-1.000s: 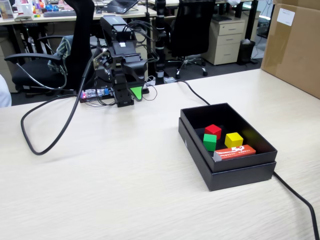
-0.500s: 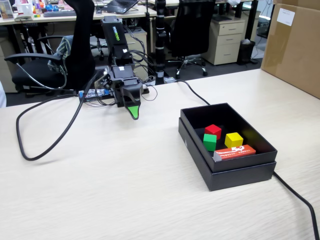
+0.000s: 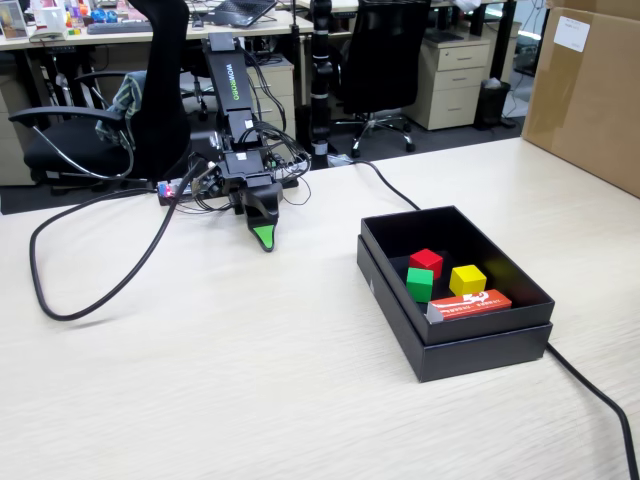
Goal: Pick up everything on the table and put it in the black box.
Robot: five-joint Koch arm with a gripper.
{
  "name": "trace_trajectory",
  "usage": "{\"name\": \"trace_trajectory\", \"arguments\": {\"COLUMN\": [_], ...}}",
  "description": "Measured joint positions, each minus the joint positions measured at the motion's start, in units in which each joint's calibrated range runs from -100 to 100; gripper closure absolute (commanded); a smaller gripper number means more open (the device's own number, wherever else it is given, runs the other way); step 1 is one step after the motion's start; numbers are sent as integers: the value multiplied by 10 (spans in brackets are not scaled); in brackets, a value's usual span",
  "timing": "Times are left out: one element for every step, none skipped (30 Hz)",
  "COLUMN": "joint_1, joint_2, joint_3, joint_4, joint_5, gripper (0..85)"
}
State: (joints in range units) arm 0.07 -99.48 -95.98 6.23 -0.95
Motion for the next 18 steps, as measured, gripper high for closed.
{"name": "trace_trajectory", "arguments": {"joint_1": [0, 0, 0, 0, 0, 0, -1, -1, -1, -1, -2, -1, -2, -2, -2, -2, -2, -2], "joint_2": [0, 0, -1, -1, -3, -4, -4, -4, -4, -4, -4, -4, -5, -4, -4, -4, -4, -4], "joint_3": [-1, -6, -5, -5, -6, -5, -5, -5, -5, -5, -6, -5, -5, -5, -5, -5, -5, -5], "joint_4": [1, 1, 0, -2, -5, -8, -10, -12, -11, -11, -11, -11, -12, -12, -12, -12, -12, -12], "joint_5": [0, 0, 0, 0, 0, 0, 0, 0, 0, 0, 0, 0, 0, 0, 0, 0, 0, -1], "gripper": [329, 333, 339, 341, 342, 348, 351, 352, 354, 354, 354, 354, 354, 354, 354, 354, 354, 354]}}
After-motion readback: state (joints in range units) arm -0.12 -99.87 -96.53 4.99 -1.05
